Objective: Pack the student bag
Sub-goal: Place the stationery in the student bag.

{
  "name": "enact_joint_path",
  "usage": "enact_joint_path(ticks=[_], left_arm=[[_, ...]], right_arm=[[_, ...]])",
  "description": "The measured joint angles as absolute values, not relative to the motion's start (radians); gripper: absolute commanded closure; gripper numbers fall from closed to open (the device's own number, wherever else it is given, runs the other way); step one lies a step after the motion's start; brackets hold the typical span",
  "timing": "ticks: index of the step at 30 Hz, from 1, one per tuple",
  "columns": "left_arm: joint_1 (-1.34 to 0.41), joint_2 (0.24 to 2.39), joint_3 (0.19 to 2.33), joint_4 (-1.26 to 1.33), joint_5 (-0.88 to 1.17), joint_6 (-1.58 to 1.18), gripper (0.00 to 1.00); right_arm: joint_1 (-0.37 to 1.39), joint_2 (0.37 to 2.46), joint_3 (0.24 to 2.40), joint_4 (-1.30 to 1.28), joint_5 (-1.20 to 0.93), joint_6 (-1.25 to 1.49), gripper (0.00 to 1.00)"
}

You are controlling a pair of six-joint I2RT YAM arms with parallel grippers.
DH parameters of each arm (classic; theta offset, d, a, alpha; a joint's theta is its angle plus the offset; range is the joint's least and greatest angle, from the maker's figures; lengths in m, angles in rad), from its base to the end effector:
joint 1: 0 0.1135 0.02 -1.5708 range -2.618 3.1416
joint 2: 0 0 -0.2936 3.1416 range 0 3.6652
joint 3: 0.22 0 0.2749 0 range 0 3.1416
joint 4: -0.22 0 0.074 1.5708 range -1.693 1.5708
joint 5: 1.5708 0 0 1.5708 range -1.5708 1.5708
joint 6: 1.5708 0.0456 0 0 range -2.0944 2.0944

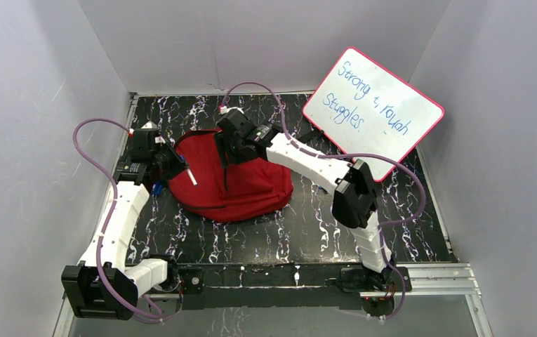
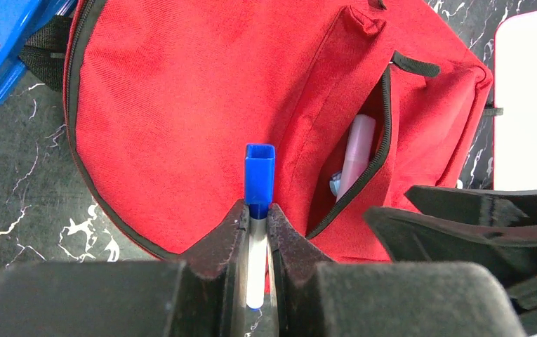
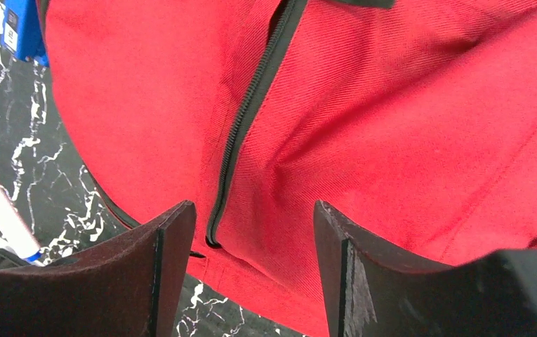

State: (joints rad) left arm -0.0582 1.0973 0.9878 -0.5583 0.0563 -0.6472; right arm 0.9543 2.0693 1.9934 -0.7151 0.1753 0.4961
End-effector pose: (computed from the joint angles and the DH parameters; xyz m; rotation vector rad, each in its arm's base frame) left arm 0.2526 -0.0173 0.3311 -0.6305 2.1859 -0.4411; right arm 0.3048 0.4164 0.3263 -0.4609 2.3586 0.4967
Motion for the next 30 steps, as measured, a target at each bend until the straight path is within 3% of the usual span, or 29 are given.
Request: enact_joint_path(ticks=[9, 19, 25, 27, 30], left_arm=[[-0.054, 1.088, 0.961, -0.558, 0.070, -0.648, 0.99], [-0.054, 1.082, 0.935, -0.546, 0.100, -0.651, 1.00], [-0.054, 1.082, 0.902, -0.474, 0.171, -0.674, 1.00], [-0.054, 1.085, 0.890, -0.429, 0.202, -0.686, 1.00], [-0.054, 1.104, 0.874, -0.349, 0.245, -0.712, 1.00]], right_arm=[[0.995, 2.189, 2.112, -0.785, 0.263, 0.464, 0.39], [1.010, 2.223, 2.129, -0.798, 0.329, 0.426, 0.77], [1.010, 2.173, 2.047, -0.743, 0.312, 0.406, 0.95], [1.010, 2.151, 2.029, -0.729, 0.312, 0.400, 1.00], [1.010, 2.112, 2.000, -0.710, 0.311, 0.393, 1.00]])
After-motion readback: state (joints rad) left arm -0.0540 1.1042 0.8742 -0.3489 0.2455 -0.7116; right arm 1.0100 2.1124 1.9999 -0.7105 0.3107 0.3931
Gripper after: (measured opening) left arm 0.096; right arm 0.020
